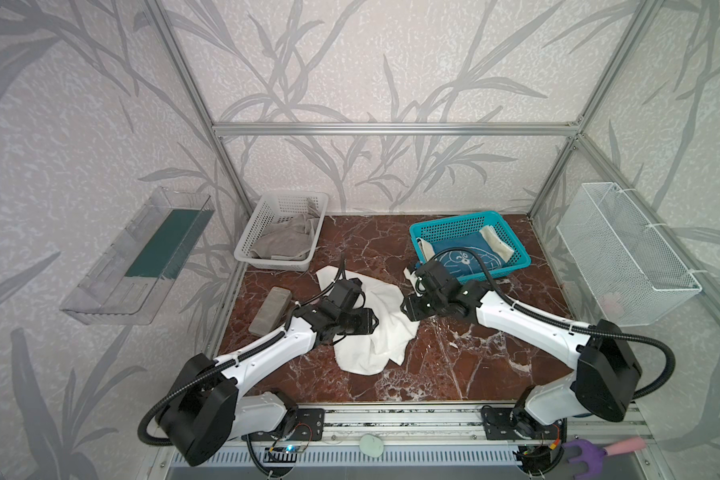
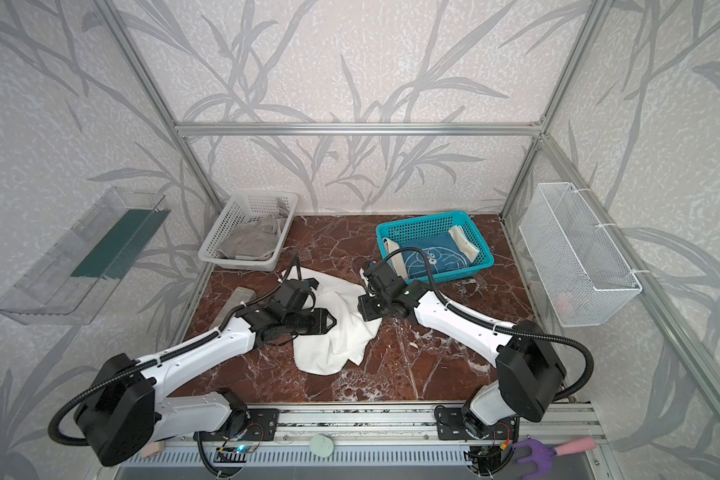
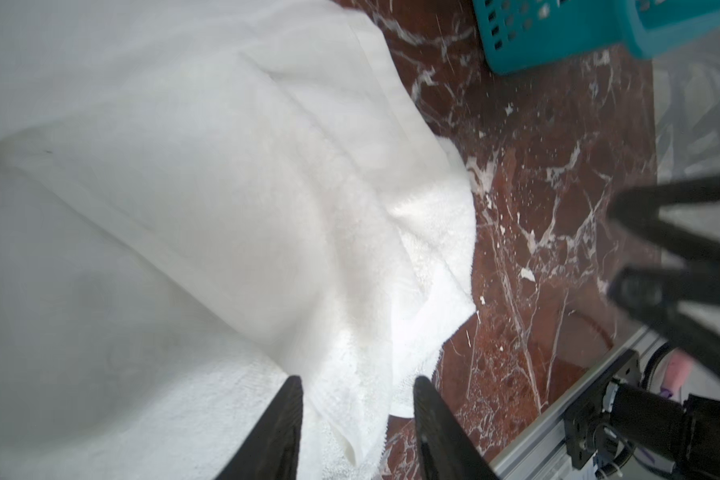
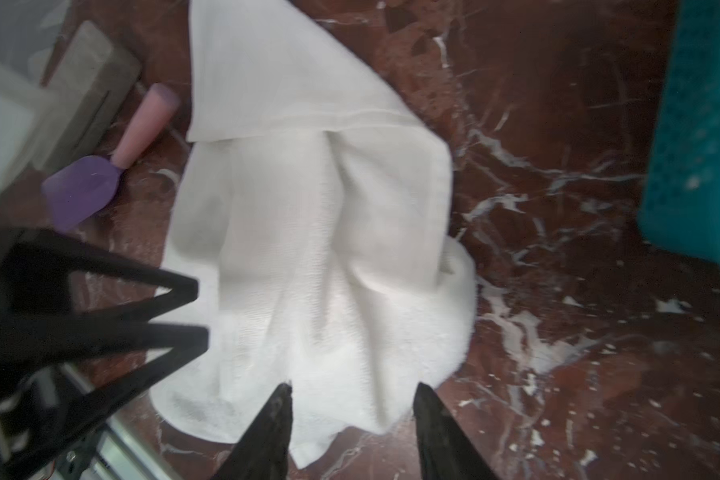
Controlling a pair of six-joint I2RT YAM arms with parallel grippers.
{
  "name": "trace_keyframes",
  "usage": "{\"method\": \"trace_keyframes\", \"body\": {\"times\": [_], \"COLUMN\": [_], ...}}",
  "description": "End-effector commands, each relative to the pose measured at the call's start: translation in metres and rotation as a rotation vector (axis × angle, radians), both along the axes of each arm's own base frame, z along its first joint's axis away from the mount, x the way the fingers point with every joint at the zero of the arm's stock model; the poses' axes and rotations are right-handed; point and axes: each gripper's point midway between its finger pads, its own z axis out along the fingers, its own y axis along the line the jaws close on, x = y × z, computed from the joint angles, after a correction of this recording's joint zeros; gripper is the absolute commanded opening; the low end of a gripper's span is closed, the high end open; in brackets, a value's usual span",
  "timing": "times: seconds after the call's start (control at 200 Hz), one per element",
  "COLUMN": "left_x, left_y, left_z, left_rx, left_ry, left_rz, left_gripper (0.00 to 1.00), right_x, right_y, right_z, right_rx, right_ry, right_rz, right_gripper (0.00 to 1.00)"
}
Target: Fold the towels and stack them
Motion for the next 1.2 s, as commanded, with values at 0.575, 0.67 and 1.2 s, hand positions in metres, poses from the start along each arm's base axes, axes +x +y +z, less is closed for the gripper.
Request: {"method": "trace_keyframes", "body": {"times": [0.575, 0.67, 1.2], "left_x": [-0.034, -0.035, 0.009], "left_y": [0.002, 0.008, 0.06], "left_z": [-0.053, -0.054, 0.038], "left_rx": [0.175, 0.197, 0.192], "left_ry": [0.041, 0.035, -0.241], "left_rz": [-0.045, -0.037, 0.203], "left_gripper": [0.53, 0.53, 0.59], "right_x": [0.028, 0.024, 0.037], "right_y": [0.014, 0.015, 0.022], "right_z": [-0.078, -0.077, -0.081], "right_rx": [-0.129, -0.109, -0.098], "right_ry": [0.26, 0.266, 0.265], "right_rz": [0.022, 0.014, 0.021], "right_gripper": [0.55, 0.55, 0.28]}}
